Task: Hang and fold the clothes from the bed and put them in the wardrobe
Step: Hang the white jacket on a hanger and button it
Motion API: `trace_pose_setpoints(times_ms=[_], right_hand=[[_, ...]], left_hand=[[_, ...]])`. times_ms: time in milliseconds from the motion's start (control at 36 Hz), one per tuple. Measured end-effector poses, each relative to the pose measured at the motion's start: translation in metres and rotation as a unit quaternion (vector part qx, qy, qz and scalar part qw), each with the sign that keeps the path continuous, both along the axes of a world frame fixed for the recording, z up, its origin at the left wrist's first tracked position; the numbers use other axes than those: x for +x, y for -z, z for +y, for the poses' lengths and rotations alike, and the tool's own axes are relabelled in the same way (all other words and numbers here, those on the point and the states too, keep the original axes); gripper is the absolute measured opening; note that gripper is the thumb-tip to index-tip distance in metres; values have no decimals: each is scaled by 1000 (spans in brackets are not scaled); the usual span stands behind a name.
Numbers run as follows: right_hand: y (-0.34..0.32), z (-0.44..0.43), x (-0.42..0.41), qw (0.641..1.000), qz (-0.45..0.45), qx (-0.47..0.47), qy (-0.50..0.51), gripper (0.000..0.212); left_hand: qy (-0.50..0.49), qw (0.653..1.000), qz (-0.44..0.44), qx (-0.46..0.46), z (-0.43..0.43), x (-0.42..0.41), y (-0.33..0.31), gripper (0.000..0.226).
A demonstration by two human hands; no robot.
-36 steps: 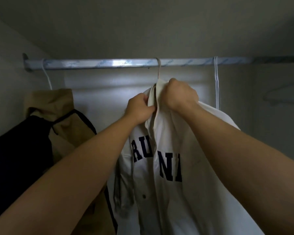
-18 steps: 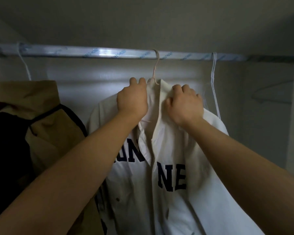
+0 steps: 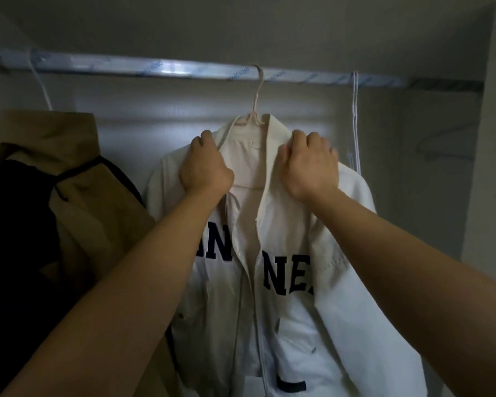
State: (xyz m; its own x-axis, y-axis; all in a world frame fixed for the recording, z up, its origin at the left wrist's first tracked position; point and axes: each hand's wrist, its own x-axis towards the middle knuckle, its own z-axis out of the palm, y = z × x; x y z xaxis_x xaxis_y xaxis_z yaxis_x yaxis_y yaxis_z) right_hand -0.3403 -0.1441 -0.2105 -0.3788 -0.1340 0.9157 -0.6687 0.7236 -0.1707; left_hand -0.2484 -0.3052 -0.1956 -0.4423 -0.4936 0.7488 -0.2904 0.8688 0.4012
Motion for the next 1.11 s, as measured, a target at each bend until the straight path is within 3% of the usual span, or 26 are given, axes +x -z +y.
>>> trace_pose_setpoints(times_ms=[56, 167, 250, 361, 500, 611, 722, 972, 1111], right_hand=[[10, 4, 3, 999, 12, 20, 22, 52], [43, 9, 13, 997, 37, 54, 43, 67], [79, 6, 27, 996, 71, 58, 24, 56], [140, 4, 44, 993, 74, 88, 7, 37], [225, 1, 58, 991, 24, 131, -6, 28], [286, -3, 60, 985, -64, 153, -40, 43], [331, -4, 57, 976, -116, 182, -41, 51], [429, 8, 67, 925, -289, 244, -22, 54], [468, 17, 68, 910, -366, 192, -22, 46]], left_hand=[[29, 999, 12, 24, 2, 0, 15, 79], [81, 990, 71, 90, 4, -1, 56, 70], [113, 976, 138, 126, 10, -1, 92, 56], [147, 956, 196, 161, 20, 2, 153, 59], [159, 952, 100, 243, 19, -1, 244, 40], [175, 948, 4, 265, 12, -3, 309, 23], [156, 931, -78, 321, -1, 0, 363, 22], [56, 782, -115, 610, -20, 0, 467, 38], [130, 607, -40, 783, -20, -9, 497, 38]])
